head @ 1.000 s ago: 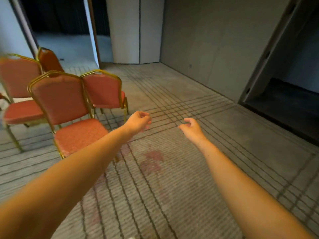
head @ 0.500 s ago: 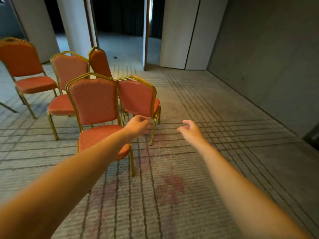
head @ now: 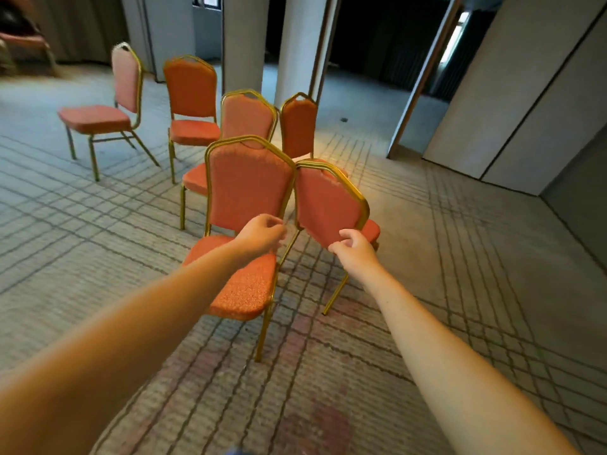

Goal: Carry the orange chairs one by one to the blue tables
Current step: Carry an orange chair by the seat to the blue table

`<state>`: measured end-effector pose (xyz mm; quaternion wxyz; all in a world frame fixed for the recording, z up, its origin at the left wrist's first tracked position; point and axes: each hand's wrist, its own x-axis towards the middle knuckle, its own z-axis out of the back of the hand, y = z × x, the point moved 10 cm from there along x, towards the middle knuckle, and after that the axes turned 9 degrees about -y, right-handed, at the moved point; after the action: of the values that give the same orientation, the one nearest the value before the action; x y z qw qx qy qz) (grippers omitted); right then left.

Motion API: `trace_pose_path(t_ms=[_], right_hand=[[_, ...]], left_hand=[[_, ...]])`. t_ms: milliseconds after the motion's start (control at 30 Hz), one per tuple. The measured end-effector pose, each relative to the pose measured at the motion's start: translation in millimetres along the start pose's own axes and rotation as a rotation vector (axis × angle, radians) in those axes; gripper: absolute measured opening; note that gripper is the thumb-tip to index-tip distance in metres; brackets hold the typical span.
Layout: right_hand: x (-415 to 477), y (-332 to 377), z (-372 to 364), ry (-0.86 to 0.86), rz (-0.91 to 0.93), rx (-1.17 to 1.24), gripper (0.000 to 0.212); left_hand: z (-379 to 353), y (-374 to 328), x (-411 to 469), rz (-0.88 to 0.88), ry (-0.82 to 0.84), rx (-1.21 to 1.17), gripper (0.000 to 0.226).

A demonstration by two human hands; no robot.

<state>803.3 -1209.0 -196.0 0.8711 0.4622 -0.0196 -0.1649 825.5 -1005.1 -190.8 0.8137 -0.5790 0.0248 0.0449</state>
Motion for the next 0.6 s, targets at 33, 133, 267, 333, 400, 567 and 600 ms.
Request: trace_pose_path(t_ms=[33, 133, 267, 333, 400, 567, 600], right_hand=[[17, 4, -8, 0.038, 0.02, -0.003, 0.054], [65, 15, -33, 0.117, 0.076, -0.017, 0.053], [137, 36, -79, 0.211, 0.129, -0.036, 0.054], [172, 49, -102, 0.249, 0.147, -0.038, 0.055], [208, 64, -126, 0.301, 0.155, -0.05, 0.056], [286, 89, -183, 0.387, 0.183, -0.103, 0.055], [295, 91, -193, 0.408, 0.185, -0.117, 0.055]], left_hand=[[2, 4, 14, 0.017, -0.037, 0.006, 0.01], [6, 22, 52, 0.079, -0.118, -0.001, 0.018], [18, 47, 114, 0.148, -0.213, 0.017, 0.022], [26, 59, 146, 0.18, -0.242, 0.01, 0.023], [39, 67, 179, 0.228, -0.287, 0.018, 0.022], [64, 87, 255, 0.31, -0.368, 0.031, 0.025], [67, 90, 264, 0.322, -0.38, 0.028, 0.023]])
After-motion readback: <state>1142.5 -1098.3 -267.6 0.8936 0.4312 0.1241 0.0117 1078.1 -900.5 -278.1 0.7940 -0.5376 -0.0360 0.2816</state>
